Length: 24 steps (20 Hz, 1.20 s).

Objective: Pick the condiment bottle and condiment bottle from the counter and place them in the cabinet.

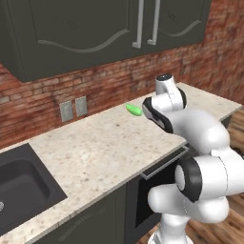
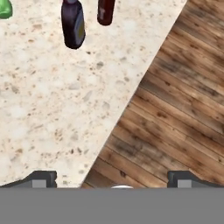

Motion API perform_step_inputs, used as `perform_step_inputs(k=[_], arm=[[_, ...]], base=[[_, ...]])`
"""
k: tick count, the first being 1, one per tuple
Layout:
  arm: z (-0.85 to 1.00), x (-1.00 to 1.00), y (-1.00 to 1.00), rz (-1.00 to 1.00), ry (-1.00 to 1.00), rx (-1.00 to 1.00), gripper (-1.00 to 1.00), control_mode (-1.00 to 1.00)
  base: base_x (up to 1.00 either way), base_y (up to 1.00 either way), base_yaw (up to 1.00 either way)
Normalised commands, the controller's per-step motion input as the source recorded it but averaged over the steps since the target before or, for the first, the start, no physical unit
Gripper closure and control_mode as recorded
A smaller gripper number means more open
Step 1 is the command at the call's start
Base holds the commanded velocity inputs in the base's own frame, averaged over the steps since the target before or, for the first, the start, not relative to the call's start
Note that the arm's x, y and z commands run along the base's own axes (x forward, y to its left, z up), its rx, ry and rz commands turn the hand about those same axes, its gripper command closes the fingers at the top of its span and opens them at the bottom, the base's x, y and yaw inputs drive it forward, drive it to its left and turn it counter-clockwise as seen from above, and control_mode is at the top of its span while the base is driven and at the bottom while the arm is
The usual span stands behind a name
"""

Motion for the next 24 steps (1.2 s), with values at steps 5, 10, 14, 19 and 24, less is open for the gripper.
perform_step_inputs(k=[5, 10, 14, 19, 24], arm=[[-0.18, 0.39, -0.22, -0.1, 0.0, 0.0, -1.0, -1.0], [-0.18, 0.38, -0.24, -0.09, 0.0, 0.0, -1.0, -1.0], [-0.18, 0.39, -0.25, -0.09, 0.0, 0.0, -1.0, -1.0], [-0.19, 0.43, -0.16, -0.09, 0.0, 0.0, -1.0, -1.0], [-0.19, 0.45, -0.07, -0.07, 0.0, 0.0, -1.0, -1.0]], base=[[0.0, 0.0, 0.0], [0.0, 0.0, 0.0], [0.0, 0.0, 0.0], [0.0, 0.0, 0.0], [0.0, 0.0, 0.0]])
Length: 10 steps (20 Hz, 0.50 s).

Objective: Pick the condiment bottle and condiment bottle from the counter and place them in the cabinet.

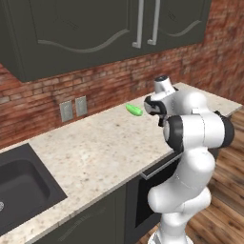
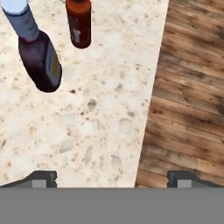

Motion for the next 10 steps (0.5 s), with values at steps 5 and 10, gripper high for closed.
perform_step_inputs(k=[5, 10], arm=[[-0.19, 0.45, -0.05, -0.07, 0.0, 0.0, -1.0, -1.0], [-0.2, 0.46, -0.1, -0.07, 0.0, 0.0, -1.0, -1.0]], base=[[0.0, 0.0, 0.0], [0.0, 0.0, 0.0]])
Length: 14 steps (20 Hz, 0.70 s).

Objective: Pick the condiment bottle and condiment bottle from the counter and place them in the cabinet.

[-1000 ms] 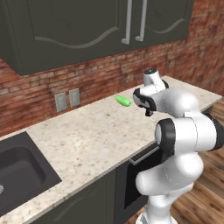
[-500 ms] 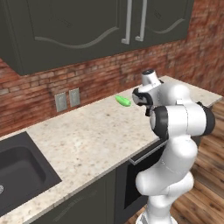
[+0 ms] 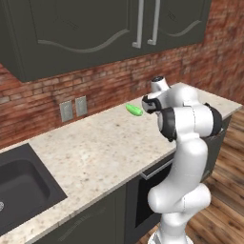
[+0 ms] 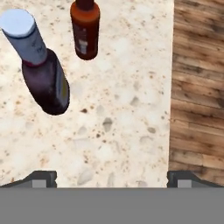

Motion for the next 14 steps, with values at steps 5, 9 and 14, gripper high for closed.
perform_step_inputs(k=[5, 9, 14], arm=[[-0.21, 0.41, -0.17, -0.05, 0.0, 0.0, -1.0, -1.0], [-0.21, 0.42, -0.12, -0.04, 0.0, 0.0, -1.0, -1.0], [-0.18, 0.42, -0.08, -0.01, 0.0, 0.0, -1.0, -1.0]], base=[[0.0, 0.0, 0.0], [0.0, 0.0, 0.0], [0.0, 0.0, 0.0]])
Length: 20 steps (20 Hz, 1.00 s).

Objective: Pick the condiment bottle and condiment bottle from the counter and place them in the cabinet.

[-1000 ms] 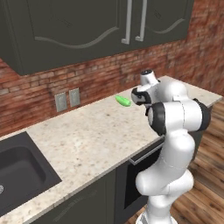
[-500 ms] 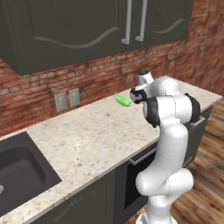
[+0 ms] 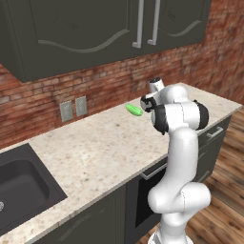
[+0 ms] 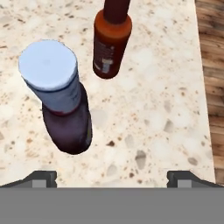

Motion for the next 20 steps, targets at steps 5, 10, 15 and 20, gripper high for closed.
perform_step_inputs(k=[5, 10, 15, 20], arm=[[-0.15, 0.25, -0.11, 0.02, 0.0, 0.0, -1.0, -1.0], [-0.16, 0.24, -0.16, 0.04, 0.0, 0.0, -1.0, -1.0], [-0.22, 0.3, -0.1, 0.02, 0.0, 0.0, -1.0, -1.0], [-0.15, 0.27, 0.0, 0.0, 0.0, 0.0, -1.0, -1.0]], base=[[0.0, 0.0, 0.0], [0.0, 0.0, 0.0], [0.0, 0.0, 0.0], [0.0, 0.0, 0.0]])
